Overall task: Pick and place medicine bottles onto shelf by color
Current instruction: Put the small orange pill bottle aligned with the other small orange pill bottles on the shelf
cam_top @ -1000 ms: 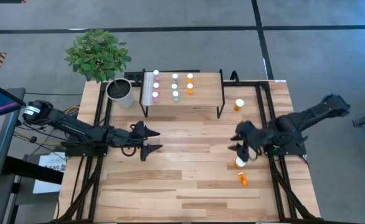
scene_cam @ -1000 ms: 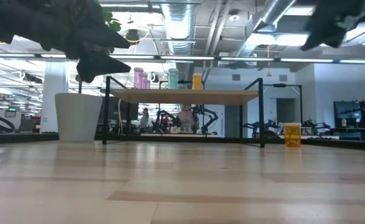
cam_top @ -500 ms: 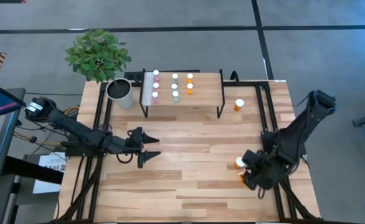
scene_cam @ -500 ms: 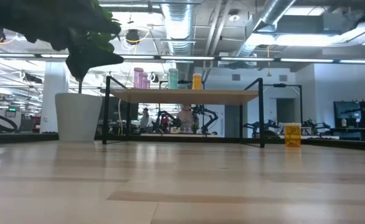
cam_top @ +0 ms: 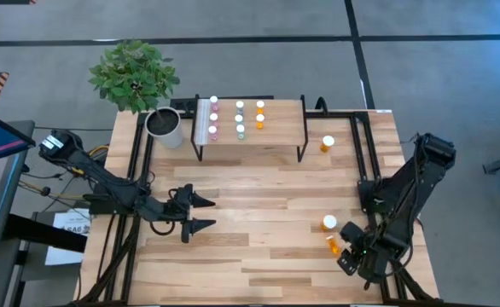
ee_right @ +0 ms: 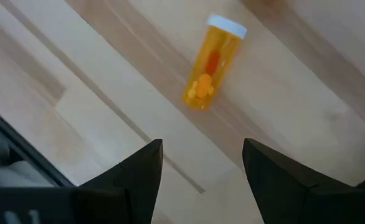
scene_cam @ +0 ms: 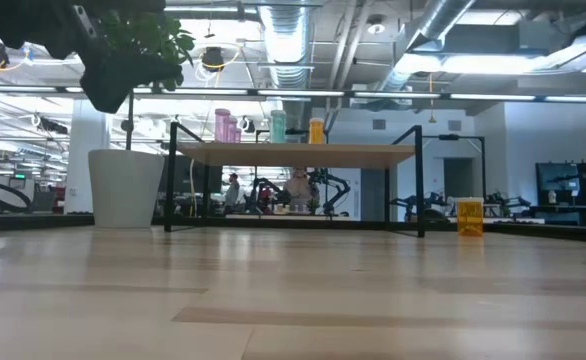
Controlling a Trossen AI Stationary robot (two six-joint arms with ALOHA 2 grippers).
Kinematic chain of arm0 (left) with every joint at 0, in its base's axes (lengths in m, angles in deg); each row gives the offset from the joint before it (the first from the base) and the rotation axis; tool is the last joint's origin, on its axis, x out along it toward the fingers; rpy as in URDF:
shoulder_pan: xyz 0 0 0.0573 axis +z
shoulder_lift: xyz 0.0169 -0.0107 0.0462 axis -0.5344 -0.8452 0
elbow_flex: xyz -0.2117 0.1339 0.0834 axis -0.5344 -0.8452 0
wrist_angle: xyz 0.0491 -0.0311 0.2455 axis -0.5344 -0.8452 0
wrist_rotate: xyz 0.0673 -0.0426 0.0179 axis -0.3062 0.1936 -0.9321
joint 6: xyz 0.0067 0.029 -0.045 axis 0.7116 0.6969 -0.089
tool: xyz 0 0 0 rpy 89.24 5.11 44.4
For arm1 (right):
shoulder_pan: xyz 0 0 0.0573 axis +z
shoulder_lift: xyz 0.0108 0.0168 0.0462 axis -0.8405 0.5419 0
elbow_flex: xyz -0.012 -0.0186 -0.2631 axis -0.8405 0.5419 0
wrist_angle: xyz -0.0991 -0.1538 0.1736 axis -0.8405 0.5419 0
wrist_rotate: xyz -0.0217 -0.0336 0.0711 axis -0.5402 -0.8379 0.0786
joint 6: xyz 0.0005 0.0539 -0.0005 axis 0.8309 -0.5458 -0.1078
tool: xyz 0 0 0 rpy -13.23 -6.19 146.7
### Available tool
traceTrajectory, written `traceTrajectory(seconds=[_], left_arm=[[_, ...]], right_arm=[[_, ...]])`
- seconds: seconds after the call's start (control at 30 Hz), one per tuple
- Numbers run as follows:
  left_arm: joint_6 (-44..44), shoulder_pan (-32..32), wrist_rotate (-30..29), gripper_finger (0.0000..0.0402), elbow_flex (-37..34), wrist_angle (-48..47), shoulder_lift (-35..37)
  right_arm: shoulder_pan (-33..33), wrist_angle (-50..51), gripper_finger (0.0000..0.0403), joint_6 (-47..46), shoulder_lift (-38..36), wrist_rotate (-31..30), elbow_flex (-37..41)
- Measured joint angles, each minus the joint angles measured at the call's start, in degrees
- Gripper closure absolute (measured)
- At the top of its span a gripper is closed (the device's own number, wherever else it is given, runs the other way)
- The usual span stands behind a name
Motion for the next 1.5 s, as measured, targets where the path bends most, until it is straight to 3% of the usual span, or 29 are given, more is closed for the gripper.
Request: traceTrajectory(seconds=[0.47, 1.13, 1.5], left_arm=[[0.11, -1.24, -1.22, 0.0097, 0.00, -0.02, 0.02], [-0.42, -1.24, -1.03, 0.0097, 0.00, -0.69, 0.02], [-0.57, -1.24, -1.06, 0.0097, 0.04, -1.76, 0.02]], right_arm=[[-2.93, -0.21, 0.0159, 3.19, 6.07, 0.14, -0.02], [-3.84, -2.48, 0.0159, 4.17, 6.21, -5.01, 0.00], [-3.03, -7.27, 0.0159, 4.13, 14.46, -1.72, -0.02]])
